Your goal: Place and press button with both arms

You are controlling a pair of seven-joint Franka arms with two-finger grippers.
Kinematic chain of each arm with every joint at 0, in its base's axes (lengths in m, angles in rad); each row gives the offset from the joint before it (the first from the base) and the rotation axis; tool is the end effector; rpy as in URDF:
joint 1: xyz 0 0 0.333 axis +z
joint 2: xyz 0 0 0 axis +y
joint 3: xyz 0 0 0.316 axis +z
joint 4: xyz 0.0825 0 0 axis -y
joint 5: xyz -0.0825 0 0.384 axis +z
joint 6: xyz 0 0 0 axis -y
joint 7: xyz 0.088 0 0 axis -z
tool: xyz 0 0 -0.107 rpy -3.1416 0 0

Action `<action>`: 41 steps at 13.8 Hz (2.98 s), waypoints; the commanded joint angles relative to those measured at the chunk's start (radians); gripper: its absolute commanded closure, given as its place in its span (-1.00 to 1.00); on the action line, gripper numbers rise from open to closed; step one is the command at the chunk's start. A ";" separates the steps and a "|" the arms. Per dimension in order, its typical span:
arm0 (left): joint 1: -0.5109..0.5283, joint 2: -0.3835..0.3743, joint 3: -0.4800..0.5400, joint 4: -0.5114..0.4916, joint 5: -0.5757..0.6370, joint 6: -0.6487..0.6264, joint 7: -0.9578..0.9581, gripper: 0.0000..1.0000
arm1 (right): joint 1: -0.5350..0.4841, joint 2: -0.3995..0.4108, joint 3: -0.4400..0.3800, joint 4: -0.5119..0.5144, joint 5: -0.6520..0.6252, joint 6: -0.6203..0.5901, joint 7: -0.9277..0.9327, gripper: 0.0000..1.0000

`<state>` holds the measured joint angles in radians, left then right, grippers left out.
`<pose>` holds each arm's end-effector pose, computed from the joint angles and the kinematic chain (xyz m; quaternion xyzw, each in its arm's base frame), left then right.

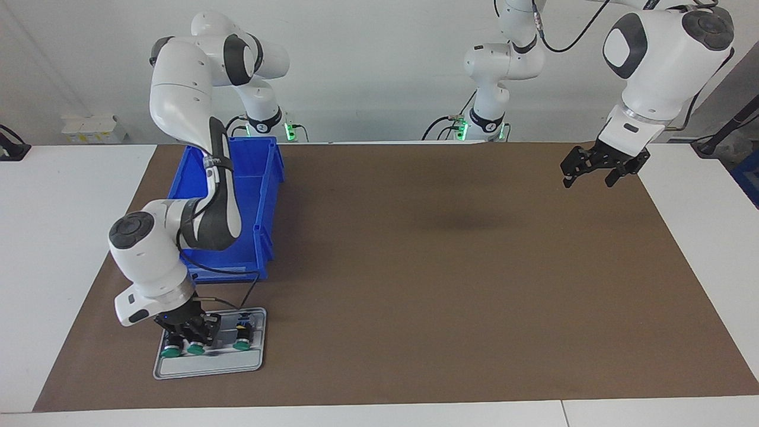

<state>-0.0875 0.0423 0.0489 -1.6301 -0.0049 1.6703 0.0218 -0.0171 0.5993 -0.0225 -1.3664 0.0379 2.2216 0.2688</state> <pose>0.5735 -0.0232 0.5812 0.9995 -0.0300 -0.0010 0.0014 0.7444 -0.0246 0.3947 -0.9789 0.1589 -0.1256 0.0249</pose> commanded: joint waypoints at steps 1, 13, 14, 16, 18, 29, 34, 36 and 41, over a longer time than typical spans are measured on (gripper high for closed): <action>0.005 -0.028 -0.001 -0.036 -0.010 0.016 0.000 -1.00 | 0.034 -0.114 0.004 -0.083 0.017 -0.065 0.195 1.00; 0.006 -0.028 -0.001 -0.036 -0.010 0.016 -0.002 -1.00 | 0.422 -0.176 -0.004 -0.068 -0.110 -0.189 1.286 1.00; 0.005 -0.028 -0.001 -0.036 -0.010 0.016 -0.002 -1.00 | 0.451 -0.176 -0.004 -0.066 -0.113 -0.191 1.381 1.00; 0.006 -0.028 -0.001 -0.036 -0.010 0.016 0.000 -1.00 | 0.529 -0.165 -0.004 -0.047 -0.119 -0.215 1.548 1.00; 0.006 -0.028 -0.001 -0.036 -0.010 0.016 0.000 -1.00 | 0.584 -0.159 0.000 -0.046 -0.128 -0.221 1.699 1.00; 0.005 -0.028 -0.003 -0.036 -0.010 0.016 0.000 -1.00 | 0.804 0.068 0.004 0.107 -0.173 -0.271 2.187 1.00; 0.006 -0.028 -0.001 -0.036 -0.010 0.016 -0.002 -1.00 | 0.804 0.071 0.007 0.073 -0.121 -0.186 2.213 1.00; -0.003 -0.028 -0.003 -0.034 -0.010 0.014 -0.008 -1.00 | 0.806 0.063 0.007 0.008 -0.099 -0.116 2.222 1.00; -0.075 -0.027 -0.018 -0.045 -0.010 0.129 0.074 -1.00 | 0.804 0.036 0.009 -0.092 -0.079 -0.045 2.224 1.00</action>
<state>-0.1289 0.0421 0.0226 -1.6311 -0.0066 1.7262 0.0379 0.7924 0.6671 -0.0199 -1.3964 -0.0562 2.1387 2.4696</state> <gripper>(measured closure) 0.000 0.590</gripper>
